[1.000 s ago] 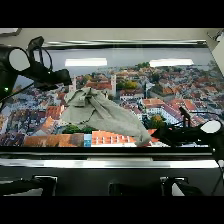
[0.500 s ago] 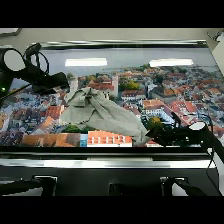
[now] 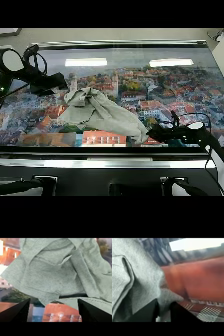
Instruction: Fold the clothes and pants, and hang the long-sleeved shirts on hangers.
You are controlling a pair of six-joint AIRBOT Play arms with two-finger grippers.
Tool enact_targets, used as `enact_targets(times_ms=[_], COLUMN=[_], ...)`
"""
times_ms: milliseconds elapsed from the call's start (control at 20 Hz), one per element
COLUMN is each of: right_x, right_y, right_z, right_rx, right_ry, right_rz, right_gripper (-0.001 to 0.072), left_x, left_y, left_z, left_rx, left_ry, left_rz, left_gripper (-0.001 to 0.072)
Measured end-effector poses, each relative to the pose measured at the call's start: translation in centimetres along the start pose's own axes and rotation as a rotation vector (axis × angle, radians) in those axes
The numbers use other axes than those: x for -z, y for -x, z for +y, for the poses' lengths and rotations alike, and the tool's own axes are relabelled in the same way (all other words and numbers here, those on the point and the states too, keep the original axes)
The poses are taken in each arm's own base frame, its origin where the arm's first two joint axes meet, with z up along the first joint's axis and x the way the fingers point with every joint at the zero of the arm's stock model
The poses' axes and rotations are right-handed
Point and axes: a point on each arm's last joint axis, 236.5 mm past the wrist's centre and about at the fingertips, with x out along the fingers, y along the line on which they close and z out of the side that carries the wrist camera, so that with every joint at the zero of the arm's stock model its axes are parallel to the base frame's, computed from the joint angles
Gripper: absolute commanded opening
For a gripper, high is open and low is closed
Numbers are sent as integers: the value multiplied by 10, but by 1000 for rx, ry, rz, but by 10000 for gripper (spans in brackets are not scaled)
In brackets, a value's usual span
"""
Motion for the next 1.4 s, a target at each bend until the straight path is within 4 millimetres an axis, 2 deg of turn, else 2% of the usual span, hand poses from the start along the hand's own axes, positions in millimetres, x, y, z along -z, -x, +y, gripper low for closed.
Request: enact_targets(times_ms=[100,300,400,650,800,1100,1250,1400], right_x=[-1,0,2,8,9,11,13,14], right_y=[0,-1,-1,0,0,0,0,0], right_z=[0,3,5,9,11,12,13,13], right_rx=[-3,-14,-22,-44,-49,-56,-58,-60], right_ry=[9,41,56,85,89,81,78,76], right_rz=[-2,3,9,32,38,47,52,59], right_gripper=[41,40,39,38,39,39,39,39], left_x=[1,1,4,2,2,23,28,28], left_y=[-5,-17,-30,-68,-98,-161,-176,-182], left_z=[19,81,108,141,151,146,143,135], left_rx=[-24,-54,27,300,356,424,457,499], left_ry=[39,156,204,268,230,93,63,53], left_rz=[21,68,107,96,95,177,193,190], left_gripper=[675,675,675,667,667,667,666,659])
